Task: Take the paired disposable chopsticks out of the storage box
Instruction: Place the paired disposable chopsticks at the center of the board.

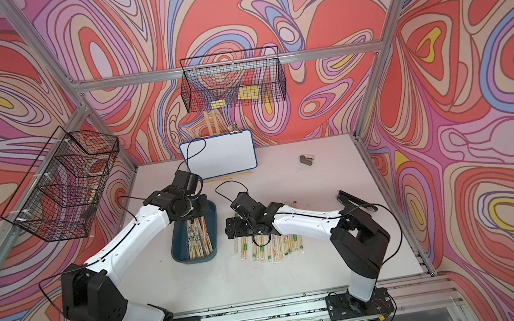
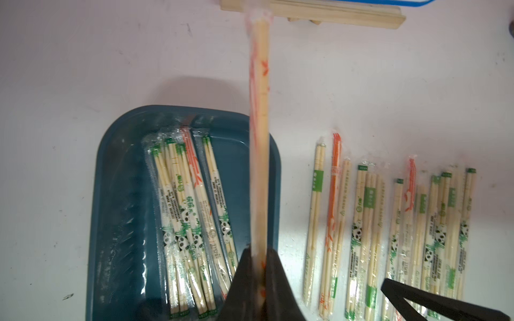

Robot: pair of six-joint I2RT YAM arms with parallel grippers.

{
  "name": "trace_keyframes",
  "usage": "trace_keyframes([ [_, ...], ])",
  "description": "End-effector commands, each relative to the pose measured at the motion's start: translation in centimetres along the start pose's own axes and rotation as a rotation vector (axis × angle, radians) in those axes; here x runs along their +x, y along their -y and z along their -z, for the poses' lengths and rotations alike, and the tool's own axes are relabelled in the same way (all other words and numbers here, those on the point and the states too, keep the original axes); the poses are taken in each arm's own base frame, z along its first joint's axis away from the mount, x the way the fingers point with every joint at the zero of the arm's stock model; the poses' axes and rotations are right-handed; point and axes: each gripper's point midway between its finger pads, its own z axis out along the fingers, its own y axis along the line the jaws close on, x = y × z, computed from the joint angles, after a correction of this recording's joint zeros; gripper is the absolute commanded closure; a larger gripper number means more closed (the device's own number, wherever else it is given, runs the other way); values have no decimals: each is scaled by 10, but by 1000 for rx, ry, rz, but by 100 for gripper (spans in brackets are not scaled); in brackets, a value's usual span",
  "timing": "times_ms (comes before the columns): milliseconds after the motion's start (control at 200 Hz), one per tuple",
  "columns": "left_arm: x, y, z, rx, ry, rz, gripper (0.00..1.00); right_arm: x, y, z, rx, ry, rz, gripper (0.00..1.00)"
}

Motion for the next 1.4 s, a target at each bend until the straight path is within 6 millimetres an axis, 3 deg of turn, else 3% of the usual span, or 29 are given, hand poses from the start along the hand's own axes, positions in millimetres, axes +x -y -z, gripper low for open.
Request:
trace_keyframes([
  [0,9,19,-7,5,-39,-21,90,7,8,3,20,4,-5,11],
  [155,19,41,-26,21,-64,-27,89,17,21,8,48,6,-19,11],
  [350,34,54,-53,-9,-117,-58,89,29,36,14,79,-1,-31,11],
  [636,52,56,-90,-52,-187,-64,89,35,44,20,94,1,-40,11],
  [881,61,52,-109,-85,-217,-88,86,33,42,20,93,3,-35,11],
  [1092,67,53,-120,-86,-245,-100,69,32,40,19,89,0,-29,11],
  [1217,63,55,-118,-80,-239,-97,69,30,39,19,88,2,-28,11],
  [1397,48,64,-98,-38,-192,-80,69,29,34,18,74,-5,-28,11],
])
